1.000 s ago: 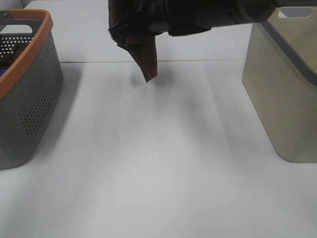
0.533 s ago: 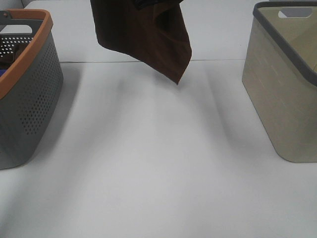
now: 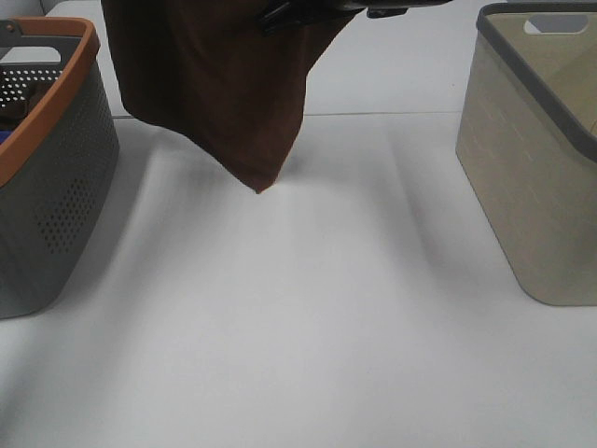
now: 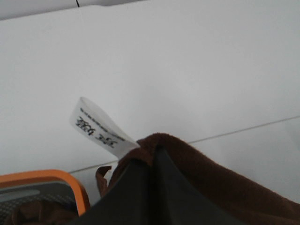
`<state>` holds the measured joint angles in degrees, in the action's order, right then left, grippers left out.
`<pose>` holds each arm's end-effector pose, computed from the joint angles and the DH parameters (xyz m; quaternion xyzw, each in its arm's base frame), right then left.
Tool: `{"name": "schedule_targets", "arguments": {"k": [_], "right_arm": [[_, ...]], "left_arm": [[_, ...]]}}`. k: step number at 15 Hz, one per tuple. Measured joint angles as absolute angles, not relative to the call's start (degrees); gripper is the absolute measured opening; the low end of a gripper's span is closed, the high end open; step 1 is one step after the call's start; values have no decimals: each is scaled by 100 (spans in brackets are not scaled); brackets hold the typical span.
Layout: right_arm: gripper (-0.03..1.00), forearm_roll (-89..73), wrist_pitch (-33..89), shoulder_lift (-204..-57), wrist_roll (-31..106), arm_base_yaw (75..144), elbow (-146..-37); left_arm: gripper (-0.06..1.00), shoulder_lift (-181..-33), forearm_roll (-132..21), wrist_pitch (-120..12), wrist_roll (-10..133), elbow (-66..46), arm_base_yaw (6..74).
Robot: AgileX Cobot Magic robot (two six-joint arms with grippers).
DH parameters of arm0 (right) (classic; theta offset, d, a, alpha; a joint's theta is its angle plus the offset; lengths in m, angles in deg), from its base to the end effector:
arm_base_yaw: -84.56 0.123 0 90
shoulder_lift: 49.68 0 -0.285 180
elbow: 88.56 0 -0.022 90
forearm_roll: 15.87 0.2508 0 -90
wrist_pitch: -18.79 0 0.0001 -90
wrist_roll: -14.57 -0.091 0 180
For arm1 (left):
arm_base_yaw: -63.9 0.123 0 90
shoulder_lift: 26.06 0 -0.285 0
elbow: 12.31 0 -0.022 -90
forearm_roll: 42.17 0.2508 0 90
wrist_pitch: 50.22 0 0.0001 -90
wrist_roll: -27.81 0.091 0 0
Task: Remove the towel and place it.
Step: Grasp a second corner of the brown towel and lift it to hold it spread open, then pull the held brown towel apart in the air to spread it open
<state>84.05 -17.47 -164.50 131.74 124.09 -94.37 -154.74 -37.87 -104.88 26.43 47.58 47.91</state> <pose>0.3656 0.2331 0.2881 -0.2261 0.7927 -0.1467 0.5468 0.4627 -0.1268 0.4067 0.1165 0.8723 -0.0347 0.4736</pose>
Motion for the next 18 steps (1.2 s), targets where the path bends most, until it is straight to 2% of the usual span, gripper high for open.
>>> {"name": "schedule_targets", "arguments": {"k": [3, 6, 7, 13, 15, 17, 18], "right_arm": [[0, 8411, -1260, -16450, 12406, 12254, -9437], [0, 8411, -825, -16450, 12297, 12088, -9437], [0, 8422, -63, -16450, 12160, 12059, -9431], [0, 8422, 2349, -16450, 11787, 12059, -9036], [0, 7523, 3174, -16450, 10836, 12059, -8910], [0, 5701, 3896, -16438, 9306, 12059, -8927], [0, 4268, 4383, -16410, 8069, 12071, -8961]], "left_arm": [[0, -15474, -3838, -10958, 2747, 4758, 4791], [0, -15474, -3867, -11107, 2861, 4758, 4791], [0, -15474, -3941, -11147, 2878, 4758, 4791], [0, -15474, -4056, -11147, 2970, 4758, 4791], [0, -15474, -4096, -11147, 3113, 4758, 4791], [0, -15474, -4096, -11147, 3130, 4758, 4791], [0, -15474, -4096, -11147, 3130, 4758, 4791]]}}
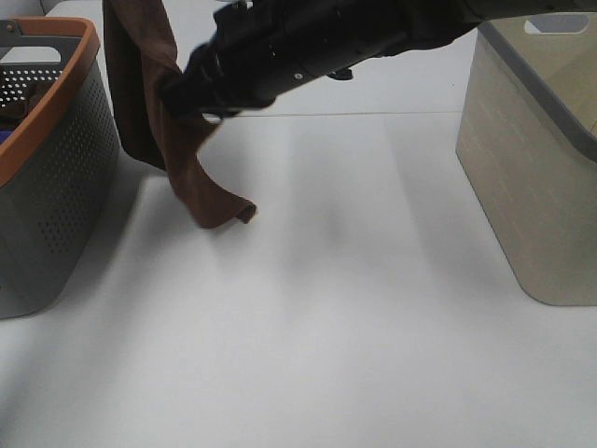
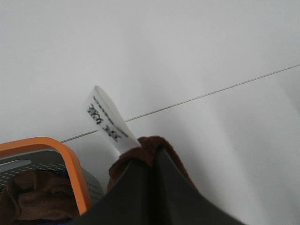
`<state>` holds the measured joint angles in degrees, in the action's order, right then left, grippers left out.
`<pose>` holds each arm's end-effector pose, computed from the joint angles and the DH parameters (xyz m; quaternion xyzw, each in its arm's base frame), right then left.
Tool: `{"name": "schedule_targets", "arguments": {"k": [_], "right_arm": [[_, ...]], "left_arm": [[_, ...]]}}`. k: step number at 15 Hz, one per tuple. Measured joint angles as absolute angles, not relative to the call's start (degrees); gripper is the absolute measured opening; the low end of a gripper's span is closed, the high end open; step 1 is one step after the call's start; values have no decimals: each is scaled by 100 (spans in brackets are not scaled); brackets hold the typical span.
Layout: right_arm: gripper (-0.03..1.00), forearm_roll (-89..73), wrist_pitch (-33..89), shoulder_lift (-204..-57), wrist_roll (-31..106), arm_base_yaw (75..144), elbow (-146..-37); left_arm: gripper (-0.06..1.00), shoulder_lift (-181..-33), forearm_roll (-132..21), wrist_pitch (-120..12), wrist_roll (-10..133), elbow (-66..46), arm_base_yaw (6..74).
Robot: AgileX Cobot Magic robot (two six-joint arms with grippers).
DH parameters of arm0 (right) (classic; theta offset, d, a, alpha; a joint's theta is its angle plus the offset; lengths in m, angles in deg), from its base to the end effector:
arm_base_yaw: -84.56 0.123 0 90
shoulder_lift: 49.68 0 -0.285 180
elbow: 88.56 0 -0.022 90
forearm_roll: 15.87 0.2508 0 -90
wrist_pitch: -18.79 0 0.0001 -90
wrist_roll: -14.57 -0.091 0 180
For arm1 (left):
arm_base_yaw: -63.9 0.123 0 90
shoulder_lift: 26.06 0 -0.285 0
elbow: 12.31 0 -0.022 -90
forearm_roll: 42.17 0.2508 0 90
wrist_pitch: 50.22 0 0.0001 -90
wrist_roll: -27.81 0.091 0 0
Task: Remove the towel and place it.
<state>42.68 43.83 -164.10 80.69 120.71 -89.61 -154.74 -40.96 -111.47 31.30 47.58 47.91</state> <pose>0.3233 0.2770 0.2520 -0.4212 0.7770 0.2588 0.3899 0.4557 -0.1288 0.3981 0.1540 0.8932 -0.0355 0.4209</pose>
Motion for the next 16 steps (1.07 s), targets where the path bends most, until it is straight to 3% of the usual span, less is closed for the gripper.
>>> {"name": "schedule_targets", "arguments": {"k": [1, 2, 4, 6, 8, 12, 16], "right_arm": [[0, 2767, 4739, -16398, 6659, 12082, -9001], [0, -298, 4773, -16364, 3651, 12082, -9013], [0, -2831, 4744, -16341, 1268, 12082, -9139], [0, -4200, 4813, -16341, 122, 12048, -9282], [0, -5059, 4842, -16341, -709, 11773, -9637], [0, -5163, 3931, -16341, -875, 10908, -10130], [0, -5260, 3020, -16639, -869, 10524, -10365]], "left_arm": [[0, -15474, -4096, -11147, 3130, 4758, 4791], [0, -15474, -4182, -11273, 3136, 4758, 4786], [0, -15474, -4217, -11314, 3136, 4758, 4786], [0, -15474, -4176, -11388, 3136, 4758, 4786], [0, -15474, -4131, -11451, 3136, 4758, 4786], [0, -15726, -4331, -11268, 3136, 4758, 4751], [0, -16133, -4171, -9749, 2913, 4758, 4728]]}}
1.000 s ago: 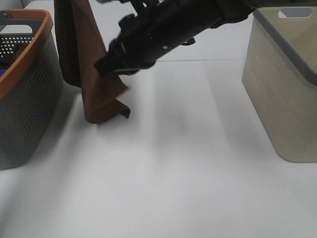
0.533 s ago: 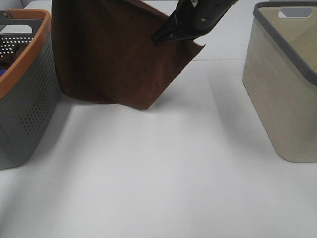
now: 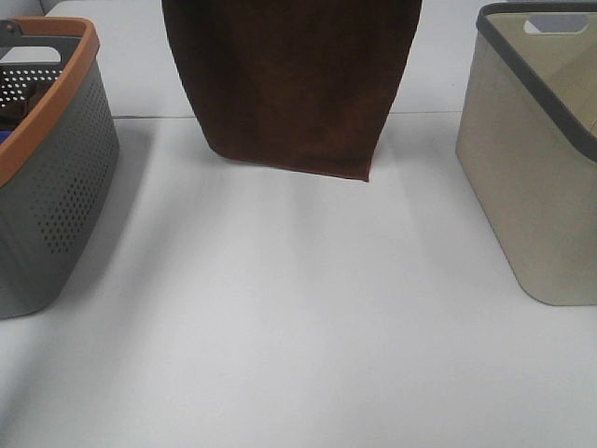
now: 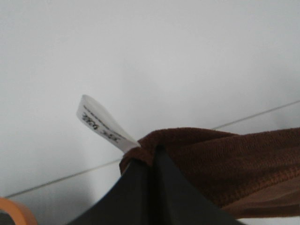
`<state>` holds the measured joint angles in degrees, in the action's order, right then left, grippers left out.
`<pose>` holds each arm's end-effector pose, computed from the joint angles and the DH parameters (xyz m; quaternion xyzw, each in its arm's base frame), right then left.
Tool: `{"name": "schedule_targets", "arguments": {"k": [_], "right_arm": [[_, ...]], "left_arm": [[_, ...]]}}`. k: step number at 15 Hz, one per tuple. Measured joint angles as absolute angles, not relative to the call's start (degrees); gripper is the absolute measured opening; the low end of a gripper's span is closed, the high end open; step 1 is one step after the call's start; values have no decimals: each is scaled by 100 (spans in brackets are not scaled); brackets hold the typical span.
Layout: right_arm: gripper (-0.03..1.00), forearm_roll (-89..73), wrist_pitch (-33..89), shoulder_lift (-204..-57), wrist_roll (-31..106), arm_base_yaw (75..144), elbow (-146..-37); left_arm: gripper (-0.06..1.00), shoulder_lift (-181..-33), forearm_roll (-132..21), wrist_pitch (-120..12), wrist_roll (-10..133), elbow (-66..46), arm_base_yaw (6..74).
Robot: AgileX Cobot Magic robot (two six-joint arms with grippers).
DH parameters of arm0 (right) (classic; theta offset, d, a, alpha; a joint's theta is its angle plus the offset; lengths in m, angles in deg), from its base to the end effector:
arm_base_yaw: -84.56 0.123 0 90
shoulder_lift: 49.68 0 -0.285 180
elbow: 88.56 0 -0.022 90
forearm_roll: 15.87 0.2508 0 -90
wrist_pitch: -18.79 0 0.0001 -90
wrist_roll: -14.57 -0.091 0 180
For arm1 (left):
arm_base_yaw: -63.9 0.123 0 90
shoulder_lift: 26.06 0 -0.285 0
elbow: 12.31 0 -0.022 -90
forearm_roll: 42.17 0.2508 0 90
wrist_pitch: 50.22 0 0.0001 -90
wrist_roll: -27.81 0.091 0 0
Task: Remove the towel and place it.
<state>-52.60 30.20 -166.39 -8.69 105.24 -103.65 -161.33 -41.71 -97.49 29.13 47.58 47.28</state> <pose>0.4366 0.1532 0.3164 -0.2053 0.7964 -0.0103 0.5688 0.4948 -0.1471 0.3590 0.1378 0.8665 -0.0600 0.4761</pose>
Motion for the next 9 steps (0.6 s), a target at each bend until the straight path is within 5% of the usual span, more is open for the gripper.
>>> {"name": "schedule_targets", "arguments": {"k": [9], "right_arm": [[0, -5099, 3031, -17390, -875, 10140, -11660]], "left_arm": [[0, -16236, -4497, -8959, 2873, 4752, 4717]]}}
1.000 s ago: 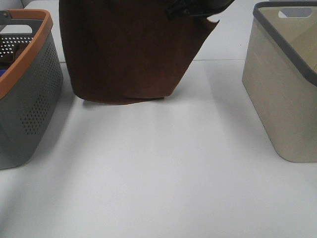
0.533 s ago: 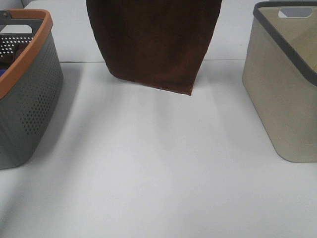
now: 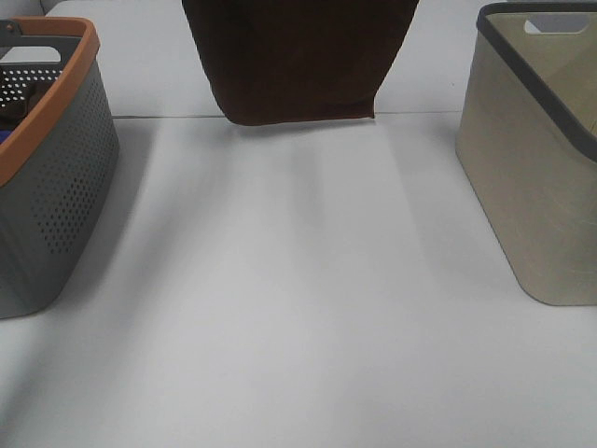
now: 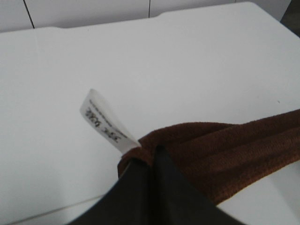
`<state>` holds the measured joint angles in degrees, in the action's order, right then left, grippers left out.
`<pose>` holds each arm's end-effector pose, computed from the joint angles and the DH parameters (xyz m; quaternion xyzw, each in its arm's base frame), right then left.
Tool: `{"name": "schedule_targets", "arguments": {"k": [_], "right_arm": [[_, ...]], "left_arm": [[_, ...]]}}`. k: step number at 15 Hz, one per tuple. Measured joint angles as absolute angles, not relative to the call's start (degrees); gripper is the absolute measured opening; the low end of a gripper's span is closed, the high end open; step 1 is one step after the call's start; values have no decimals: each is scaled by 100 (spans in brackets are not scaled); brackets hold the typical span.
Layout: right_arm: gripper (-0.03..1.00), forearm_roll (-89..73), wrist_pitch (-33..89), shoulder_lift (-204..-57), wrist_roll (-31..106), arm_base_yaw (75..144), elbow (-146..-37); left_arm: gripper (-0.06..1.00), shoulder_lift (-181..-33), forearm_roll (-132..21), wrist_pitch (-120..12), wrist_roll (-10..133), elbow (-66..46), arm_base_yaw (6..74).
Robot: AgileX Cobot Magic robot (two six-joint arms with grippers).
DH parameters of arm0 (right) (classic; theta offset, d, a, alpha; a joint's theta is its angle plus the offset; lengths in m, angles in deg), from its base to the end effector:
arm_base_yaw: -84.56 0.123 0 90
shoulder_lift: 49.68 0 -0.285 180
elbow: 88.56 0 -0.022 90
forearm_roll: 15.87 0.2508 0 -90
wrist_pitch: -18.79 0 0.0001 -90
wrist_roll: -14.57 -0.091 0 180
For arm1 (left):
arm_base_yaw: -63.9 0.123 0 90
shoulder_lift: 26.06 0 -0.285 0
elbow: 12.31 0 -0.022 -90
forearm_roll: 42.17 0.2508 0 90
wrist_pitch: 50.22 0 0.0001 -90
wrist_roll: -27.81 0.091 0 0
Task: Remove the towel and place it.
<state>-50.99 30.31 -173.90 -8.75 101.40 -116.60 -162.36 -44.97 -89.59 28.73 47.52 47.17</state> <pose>0.4807 0.1345 0.3291 -0.1593 0.7801 -0.0164 0.6048 0.5035 -0.1543 0.3603 0.1223 0.8382 -0.0960 0.5227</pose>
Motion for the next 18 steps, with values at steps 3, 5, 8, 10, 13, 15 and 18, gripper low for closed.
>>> {"name": "schedule_targets", "arguments": {"k": [3, 5, 8, 10, 13, 15, 18], "right_arm": [[0, -4337, 4080, -17435, -824, 10186, -11660], [0, -3856, 4555, -17435, -572, 10192, -11660], [0, -2819, 5409, -17435, 139, 10192, -11660], [0, -2292, 5890, -17435, 483, 10192, -11660], [0, -2057, 6377, -17435, 586, 10186, -11660], [0, -2034, 6710, -17435, 592, 10174, -11517], [0, -1839, 6847, -17435, 632, 10174, -11041]], "left_arm": [[0, -16247, -4537, -9921, 2873, 4443, 4648], [0, -16276, -4537, -10259, 2861, 4420, 4642], [0, -16350, -4537, -11239, 2855, 4420, 4619], [0, -16436, -4509, -11646, 2855, 4420, 4619], [0, -16551, -4566, -11737, 2855, 4414, 4631], [0, -16568, -4852, -11760, 2855, 4030, 4642], [0, -16568, -4984, -11778, 2855, 3469, 4642]]}}
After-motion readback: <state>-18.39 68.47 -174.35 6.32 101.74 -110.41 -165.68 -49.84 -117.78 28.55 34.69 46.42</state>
